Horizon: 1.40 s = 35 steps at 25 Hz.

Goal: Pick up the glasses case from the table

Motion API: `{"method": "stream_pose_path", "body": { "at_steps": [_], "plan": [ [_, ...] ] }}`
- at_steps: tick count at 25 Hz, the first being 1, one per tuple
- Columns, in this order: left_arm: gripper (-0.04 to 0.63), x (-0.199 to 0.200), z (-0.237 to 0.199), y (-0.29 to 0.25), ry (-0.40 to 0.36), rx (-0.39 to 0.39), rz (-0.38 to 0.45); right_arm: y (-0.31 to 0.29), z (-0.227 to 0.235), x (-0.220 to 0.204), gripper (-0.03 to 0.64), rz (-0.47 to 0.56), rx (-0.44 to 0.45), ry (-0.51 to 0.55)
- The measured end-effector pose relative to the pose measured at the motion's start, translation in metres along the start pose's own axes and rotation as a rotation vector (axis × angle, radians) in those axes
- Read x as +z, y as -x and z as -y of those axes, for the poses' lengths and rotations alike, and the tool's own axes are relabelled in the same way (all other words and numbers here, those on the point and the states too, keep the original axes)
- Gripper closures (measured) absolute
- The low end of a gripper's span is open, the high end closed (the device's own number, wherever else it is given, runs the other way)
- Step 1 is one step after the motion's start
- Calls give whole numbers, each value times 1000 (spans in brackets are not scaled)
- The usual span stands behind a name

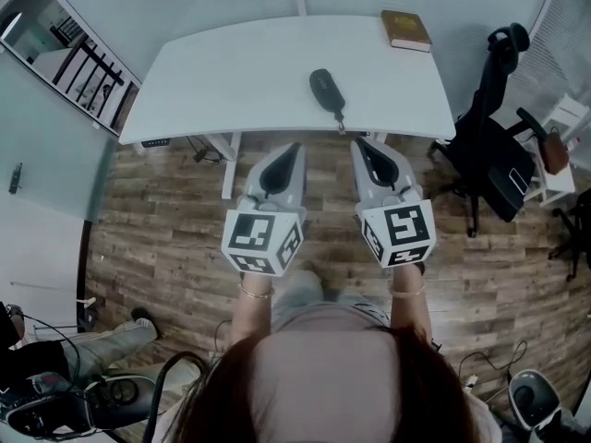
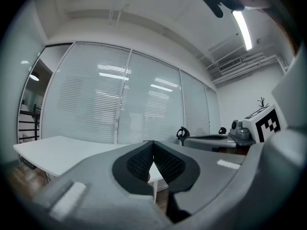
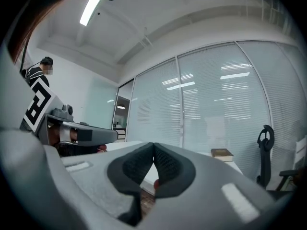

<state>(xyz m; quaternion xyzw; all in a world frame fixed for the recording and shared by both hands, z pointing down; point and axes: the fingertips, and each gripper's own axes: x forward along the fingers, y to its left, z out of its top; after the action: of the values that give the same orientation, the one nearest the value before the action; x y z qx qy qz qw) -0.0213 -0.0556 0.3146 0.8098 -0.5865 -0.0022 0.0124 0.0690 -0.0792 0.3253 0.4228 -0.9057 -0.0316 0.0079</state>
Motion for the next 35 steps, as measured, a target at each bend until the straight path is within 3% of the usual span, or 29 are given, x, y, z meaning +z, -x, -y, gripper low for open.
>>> {"method": "stream_pose_path", "body": {
  "at_steps": [3, 11, 35],
  "plan": [
    [592, -3, -2, -10, -2, -4, -5, -8, 5, -5, 614, -6, 3, 19],
    [592, -6, -16, -35, 2, -22, -7, -30, 18, -6, 614, 15, 12, -94],
    [592, -14, -113, -121, 29, -116, -3, -157, 30, -36, 571, -125, -40, -18]
  ]
}}
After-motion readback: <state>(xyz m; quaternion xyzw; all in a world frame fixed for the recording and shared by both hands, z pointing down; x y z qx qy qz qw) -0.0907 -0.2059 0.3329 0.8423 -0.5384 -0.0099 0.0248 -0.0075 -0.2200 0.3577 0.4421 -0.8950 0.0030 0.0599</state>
